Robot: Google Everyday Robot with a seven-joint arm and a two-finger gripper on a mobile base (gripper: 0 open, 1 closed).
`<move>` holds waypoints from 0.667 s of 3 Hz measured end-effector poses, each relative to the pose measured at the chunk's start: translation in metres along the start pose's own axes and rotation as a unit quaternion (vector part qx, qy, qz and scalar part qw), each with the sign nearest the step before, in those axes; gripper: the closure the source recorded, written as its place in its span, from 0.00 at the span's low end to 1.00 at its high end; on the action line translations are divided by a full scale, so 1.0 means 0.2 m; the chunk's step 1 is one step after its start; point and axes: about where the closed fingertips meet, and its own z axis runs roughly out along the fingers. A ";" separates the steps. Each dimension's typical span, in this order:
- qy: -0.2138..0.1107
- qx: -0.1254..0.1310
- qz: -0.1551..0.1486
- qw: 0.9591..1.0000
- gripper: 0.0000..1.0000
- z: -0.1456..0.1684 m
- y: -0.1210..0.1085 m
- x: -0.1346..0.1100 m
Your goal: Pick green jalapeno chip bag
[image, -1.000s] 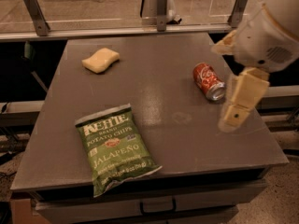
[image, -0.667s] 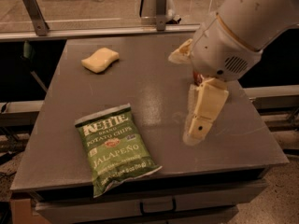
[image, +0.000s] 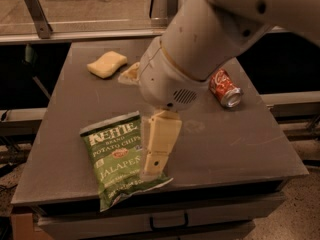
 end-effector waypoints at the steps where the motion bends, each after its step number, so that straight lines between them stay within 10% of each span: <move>1: -0.008 -0.011 -0.006 1.000 0.00 0.17 0.00 -0.02; 2: -0.011 -0.025 -0.008 1.000 0.00 0.32 0.03 -0.02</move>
Offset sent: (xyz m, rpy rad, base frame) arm -0.0069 0.0543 -0.0922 0.0024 0.0768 0.0619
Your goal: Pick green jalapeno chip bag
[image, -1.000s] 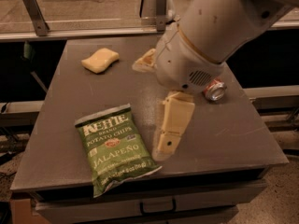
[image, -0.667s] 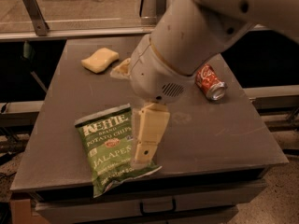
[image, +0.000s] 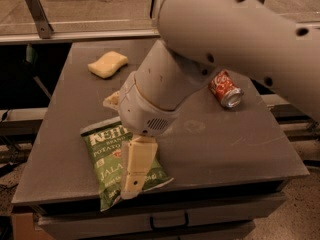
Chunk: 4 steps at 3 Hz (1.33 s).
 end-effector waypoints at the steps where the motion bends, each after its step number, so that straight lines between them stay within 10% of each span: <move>1: 0.001 -0.011 0.004 1.000 0.00 0.10 0.03 0.07; 4: -0.005 -0.007 0.028 1.000 0.64 0.17 0.04 0.20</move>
Offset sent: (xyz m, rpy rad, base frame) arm 0.0006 -0.0083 -0.0672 0.0019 0.0626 -0.0189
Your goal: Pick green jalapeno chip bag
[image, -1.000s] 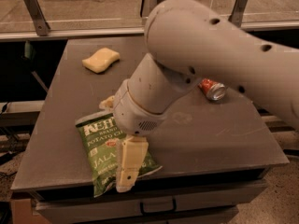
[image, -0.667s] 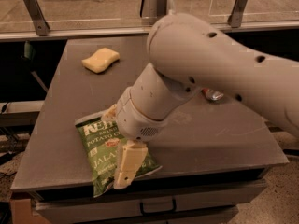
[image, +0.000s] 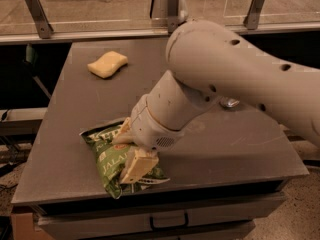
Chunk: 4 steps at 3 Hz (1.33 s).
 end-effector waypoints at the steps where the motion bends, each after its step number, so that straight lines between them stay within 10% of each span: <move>1: -0.022 0.024 0.002 0.999 0.86 -0.16 -0.06 -0.04; 2: -0.087 0.050 -0.005 0.995 1.00 -0.44 -0.18 -0.16; 3: -0.180 0.067 -0.014 0.981 1.00 -0.71 -0.32 -0.28; 4: -0.199 0.084 -0.027 0.976 1.00 -0.82 -0.35 -0.36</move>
Offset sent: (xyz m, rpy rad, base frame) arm 0.0566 -0.0220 0.1872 0.4069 -0.0614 -0.0261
